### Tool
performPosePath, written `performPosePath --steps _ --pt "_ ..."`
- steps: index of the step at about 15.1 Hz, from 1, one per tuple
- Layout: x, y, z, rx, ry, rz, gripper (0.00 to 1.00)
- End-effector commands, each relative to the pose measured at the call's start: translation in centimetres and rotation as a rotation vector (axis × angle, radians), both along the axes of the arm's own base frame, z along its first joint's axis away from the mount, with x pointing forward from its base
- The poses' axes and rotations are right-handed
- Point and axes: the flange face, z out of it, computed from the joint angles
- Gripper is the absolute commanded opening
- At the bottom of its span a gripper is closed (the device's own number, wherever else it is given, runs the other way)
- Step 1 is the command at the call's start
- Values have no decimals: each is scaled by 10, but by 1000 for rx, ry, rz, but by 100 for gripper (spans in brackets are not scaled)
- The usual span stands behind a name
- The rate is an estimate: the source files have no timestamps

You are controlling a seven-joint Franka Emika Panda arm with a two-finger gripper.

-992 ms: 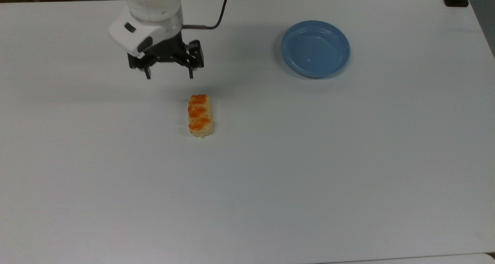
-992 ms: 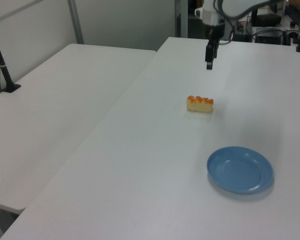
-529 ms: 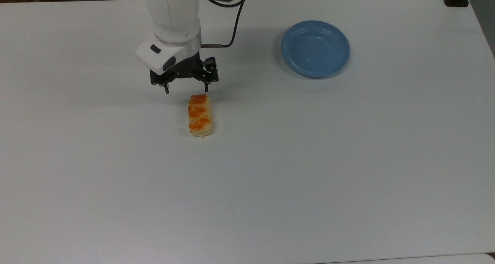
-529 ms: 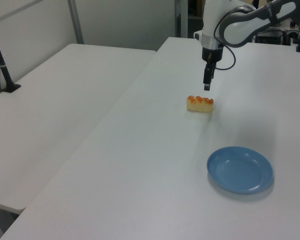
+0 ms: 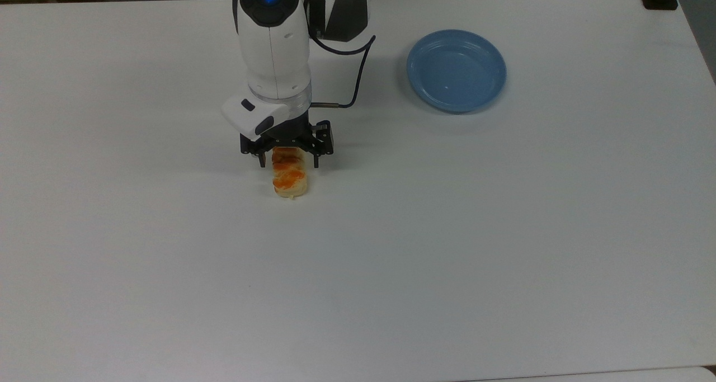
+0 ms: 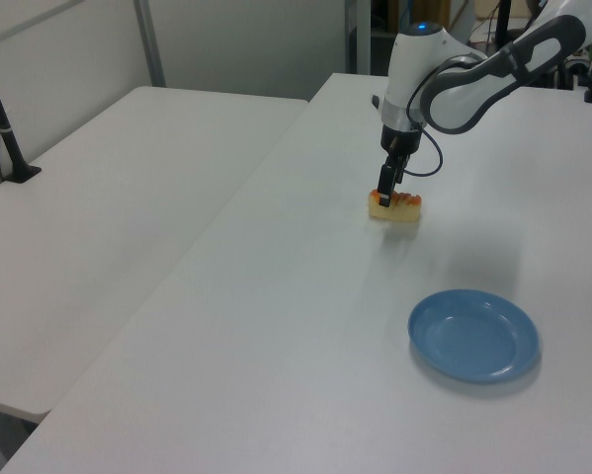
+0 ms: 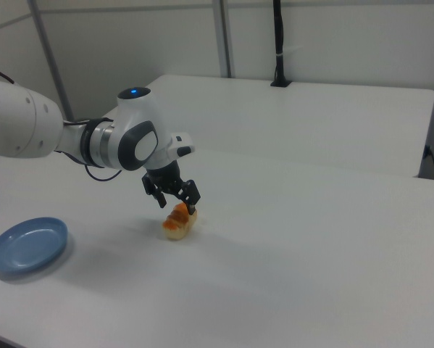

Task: Put the bread onto the plate
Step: 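Close the gripper around the bread roll, then lift the bread roll and carry it over the blue plate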

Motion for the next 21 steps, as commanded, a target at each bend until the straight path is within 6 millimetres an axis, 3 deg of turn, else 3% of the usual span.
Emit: performPosePath --steps 1,2,5,7,8,11,15,17,21 --pt "-2 6 -9 -31 2 17 81" --pt "-2 6 -11 -31 7 19 73" --pt "-5 11 -15 -33 16 28 63" --pt "-5 15 -13 -34 21 33 47" --pt "-7 15 -5 -37 25 35 47" --pt "-21 24 44 -56 76 46 47" --pt "-57 74 106 -74 148 114 47" --pt "-87 108 141 -83 184 151 47" --pt "-128 165 167 0 245 121 47"
